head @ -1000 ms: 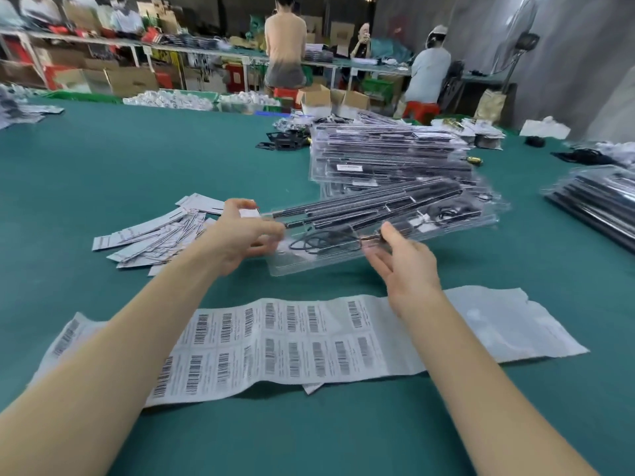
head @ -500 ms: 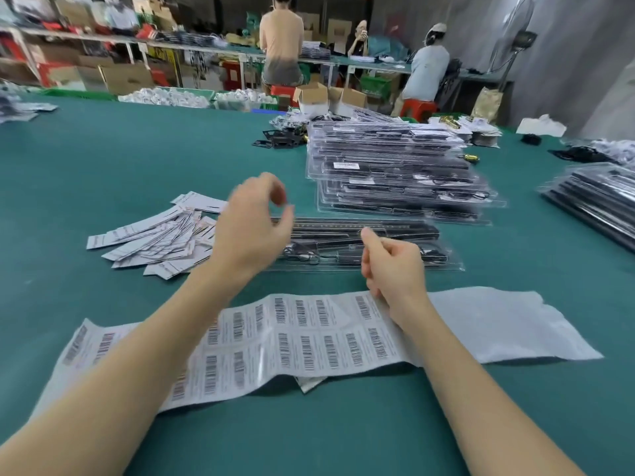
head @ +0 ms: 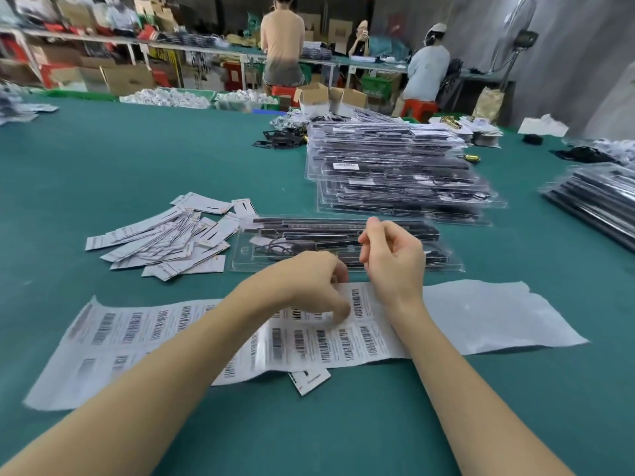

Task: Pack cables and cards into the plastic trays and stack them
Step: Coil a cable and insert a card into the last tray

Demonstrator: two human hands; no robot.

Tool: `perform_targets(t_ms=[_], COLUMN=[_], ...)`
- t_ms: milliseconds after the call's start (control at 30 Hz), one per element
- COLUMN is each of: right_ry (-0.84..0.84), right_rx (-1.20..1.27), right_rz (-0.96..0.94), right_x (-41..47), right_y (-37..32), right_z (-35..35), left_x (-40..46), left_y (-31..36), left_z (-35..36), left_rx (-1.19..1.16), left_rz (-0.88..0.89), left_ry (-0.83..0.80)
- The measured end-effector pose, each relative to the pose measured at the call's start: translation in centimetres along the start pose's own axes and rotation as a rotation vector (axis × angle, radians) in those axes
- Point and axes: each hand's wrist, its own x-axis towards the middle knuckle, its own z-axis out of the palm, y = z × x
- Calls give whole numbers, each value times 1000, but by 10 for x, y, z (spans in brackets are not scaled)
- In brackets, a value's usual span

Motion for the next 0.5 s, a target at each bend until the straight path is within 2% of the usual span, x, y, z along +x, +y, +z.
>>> perform_targets(t_ms=[167, 267, 400, 500], right_ry=[-132, -178, -398, -418], right_rx=[-409, -493, -489, -494], right_rz=[-114, -193, 29, 95], right_x=[17, 20, 19, 18], right_y=[-21, -37, -48, -45], right_z=[-13, -19, -23, -24], left_x=[-5, -6, -7, -9], left_y=[-22, -34, -44, -48], left_z=[-16, -21, -25, -30], left_rx=[-392, -454, -559, -671], left_rz=[29, 12, -20, -13], left_ry=[71, 141, 187, 138])
